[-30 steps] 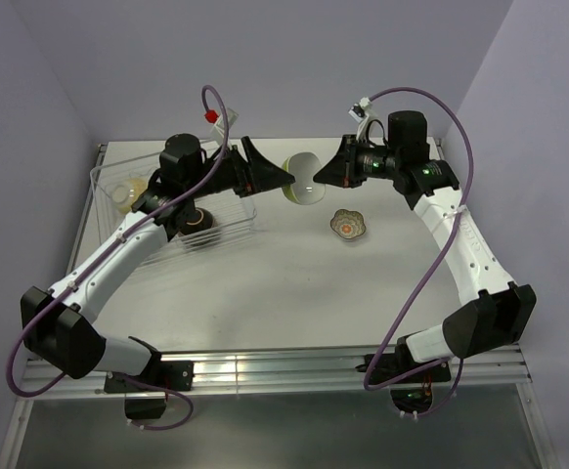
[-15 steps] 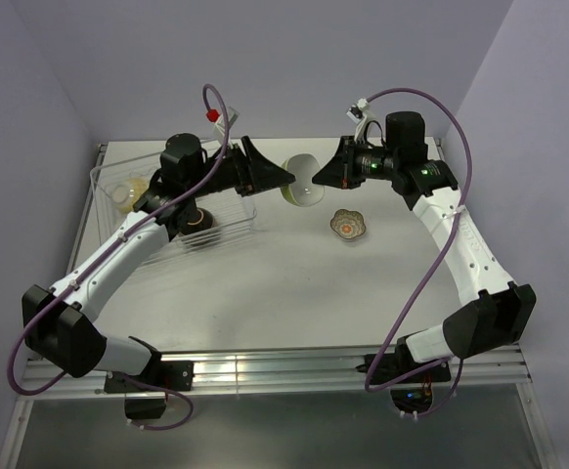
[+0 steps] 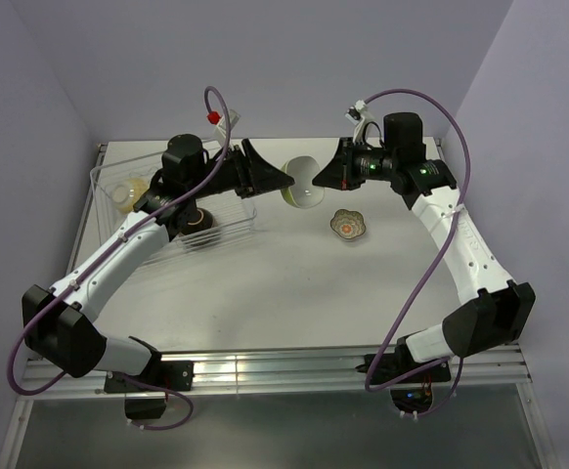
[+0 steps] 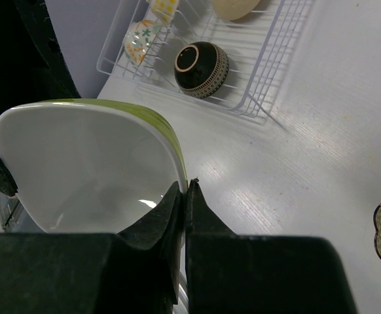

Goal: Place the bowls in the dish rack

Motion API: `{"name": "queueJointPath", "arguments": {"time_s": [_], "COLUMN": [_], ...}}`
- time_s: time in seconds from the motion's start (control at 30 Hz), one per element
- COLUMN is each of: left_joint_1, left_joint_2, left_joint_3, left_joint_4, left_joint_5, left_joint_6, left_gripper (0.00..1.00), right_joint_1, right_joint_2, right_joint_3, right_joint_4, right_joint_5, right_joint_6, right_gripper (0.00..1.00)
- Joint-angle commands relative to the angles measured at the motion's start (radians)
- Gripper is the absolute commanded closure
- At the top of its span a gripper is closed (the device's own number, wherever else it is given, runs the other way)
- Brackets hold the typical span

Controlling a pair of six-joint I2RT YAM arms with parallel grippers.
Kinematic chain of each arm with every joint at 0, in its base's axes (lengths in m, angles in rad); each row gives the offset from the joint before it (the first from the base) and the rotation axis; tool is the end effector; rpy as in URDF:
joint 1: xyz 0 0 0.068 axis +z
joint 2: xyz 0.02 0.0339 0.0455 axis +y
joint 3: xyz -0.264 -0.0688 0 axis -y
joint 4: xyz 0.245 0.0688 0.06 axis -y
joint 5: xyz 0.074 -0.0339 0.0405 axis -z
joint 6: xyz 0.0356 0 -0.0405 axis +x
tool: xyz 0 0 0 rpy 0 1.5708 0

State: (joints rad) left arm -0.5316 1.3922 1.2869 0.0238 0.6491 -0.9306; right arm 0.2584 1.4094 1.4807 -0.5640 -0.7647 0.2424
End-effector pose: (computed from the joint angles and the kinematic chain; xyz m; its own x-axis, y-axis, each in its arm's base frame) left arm 0.2693 -0.1833 0.3989 -0.7823 -0.2811 -0.5559 0.4952 0.2609 -0.8287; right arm 0.2891 0.1019 0.4042 -0.6297 0.0127 -0.7767 -0.6417 0.5549 0.5294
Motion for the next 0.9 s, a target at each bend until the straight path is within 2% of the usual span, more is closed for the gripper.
{"name": "queueJointPath", "arguments": {"time_s": [0.0,0.1,0.17,0.27,0.3,0.37,0.4,0.43,0.5,0.6,0.67,0.7,0.77,0.83,0.87], "left_joint_1": [-0.011,-0.01,-0.01,-0.008,-0.005,0.001,0.005,0.01,0.021,0.035,0.048,0.053,0.073,0.087,0.103], "left_joint_2": [-0.007,-0.016,-0.019,-0.025,-0.027,-0.032,-0.032,-0.033,-0.035,-0.035,-0.035,-0.033,-0.027,-0.019,-0.013], "left_joint_3": [0.014,0.015,0.015,0.011,0.008,-0.001,-0.004,-0.006,-0.008,-0.008,-0.003,0.0,0.011,0.023,0.031], "left_joint_4": [0.016,0.024,0.021,0.007,0.005,0.005,0.007,0.004,-0.002,-0.012,-0.021,-0.021,-0.047,-0.073,-0.085], "left_joint_5": [0.0,-0.009,-0.011,-0.02,-0.023,-0.028,-0.028,-0.031,-0.039,-0.049,-0.057,-0.062,-0.065,-0.071,-0.074], "left_joint_6": [0.03,0.03,0.032,0.036,0.036,0.032,0.03,0.027,0.027,0.042,0.053,0.065,0.079,0.113,0.127], "left_gripper": [1.0,1.0,1.0,1.0,1.0,1.0,1.0,1.0,1.0,1.0,1.0,1.0,1.0,1.0,1.0], "right_joint_1": [0.018,0.018,0.018,0.018,0.018,0.018,0.016,0.016,0.018,0.018,0.018,0.018,0.018,0.016,0.018], "right_joint_2": [0.013,0.014,0.017,0.025,0.028,0.029,0.031,0.03,0.026,0.026,0.026,0.025,0.02,0.019,0.019], "right_joint_3": [0.049,0.05,0.056,0.07,0.076,0.078,0.078,0.076,0.075,0.079,0.082,0.082,0.084,0.082,0.082], "right_joint_4": [-0.005,-0.004,-0.013,-0.028,-0.033,-0.039,-0.04,-0.039,-0.036,-0.039,-0.042,-0.045,-0.048,-0.05,-0.05], "right_joint_5": [-0.016,-0.024,-0.028,-0.03,-0.031,-0.033,-0.033,-0.033,-0.033,-0.033,-0.033,-0.025,-0.022,-0.013,-0.012], "right_joint_6": [-0.008,-0.003,-0.006,-0.012,-0.015,-0.018,-0.018,-0.017,-0.015,-0.015,-0.017,-0.015,-0.023,-0.026,-0.028], "right_gripper": [1.0,1.0,0.96,0.86,0.8,0.77,0.73,0.62,0.54,0.41,0.36,0.3,0.27,0.15,0.14]}}
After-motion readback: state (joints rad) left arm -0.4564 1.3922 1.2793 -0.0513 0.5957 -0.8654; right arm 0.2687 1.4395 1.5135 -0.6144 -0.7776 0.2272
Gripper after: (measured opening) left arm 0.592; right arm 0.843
